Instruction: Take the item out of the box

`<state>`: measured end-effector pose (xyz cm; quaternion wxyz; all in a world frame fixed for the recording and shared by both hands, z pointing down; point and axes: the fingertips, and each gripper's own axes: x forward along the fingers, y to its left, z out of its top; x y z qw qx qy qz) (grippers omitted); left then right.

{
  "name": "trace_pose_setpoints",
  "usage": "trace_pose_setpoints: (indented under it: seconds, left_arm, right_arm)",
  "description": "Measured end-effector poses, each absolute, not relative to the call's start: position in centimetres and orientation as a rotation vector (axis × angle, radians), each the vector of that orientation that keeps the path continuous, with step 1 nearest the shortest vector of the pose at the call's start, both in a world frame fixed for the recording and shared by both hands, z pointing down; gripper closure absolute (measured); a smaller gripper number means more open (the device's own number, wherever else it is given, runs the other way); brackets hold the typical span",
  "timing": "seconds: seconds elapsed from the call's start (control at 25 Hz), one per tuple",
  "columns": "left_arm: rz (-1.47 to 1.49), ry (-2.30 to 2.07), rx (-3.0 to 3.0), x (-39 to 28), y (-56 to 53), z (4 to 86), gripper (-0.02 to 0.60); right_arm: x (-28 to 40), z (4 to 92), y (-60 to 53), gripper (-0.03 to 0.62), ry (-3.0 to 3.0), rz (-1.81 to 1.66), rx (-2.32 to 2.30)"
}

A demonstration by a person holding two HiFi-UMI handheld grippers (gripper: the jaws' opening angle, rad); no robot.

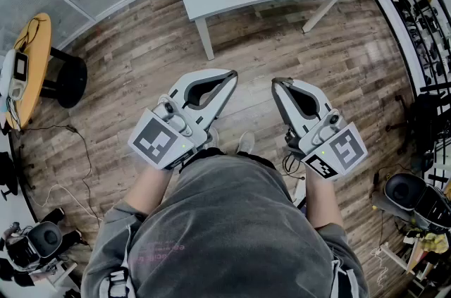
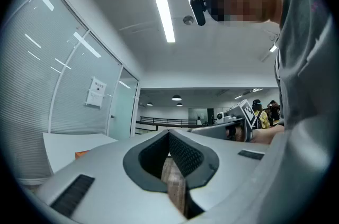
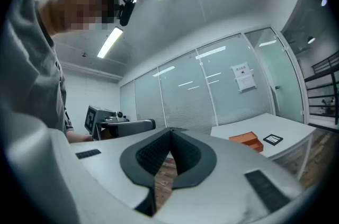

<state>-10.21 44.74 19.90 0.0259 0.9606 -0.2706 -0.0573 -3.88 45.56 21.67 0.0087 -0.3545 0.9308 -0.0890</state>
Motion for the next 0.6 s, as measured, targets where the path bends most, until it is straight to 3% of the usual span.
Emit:
trace_pose_setpoints:
  seconds: [0.6]
  left_arm:
    - [-0.152,-0.864,2.949,-9.2,44.1,21.1,0.572]
  right_arm:
    - [-1.9,22.8,44.6,0.592,2.873,-0.308,-1.132]
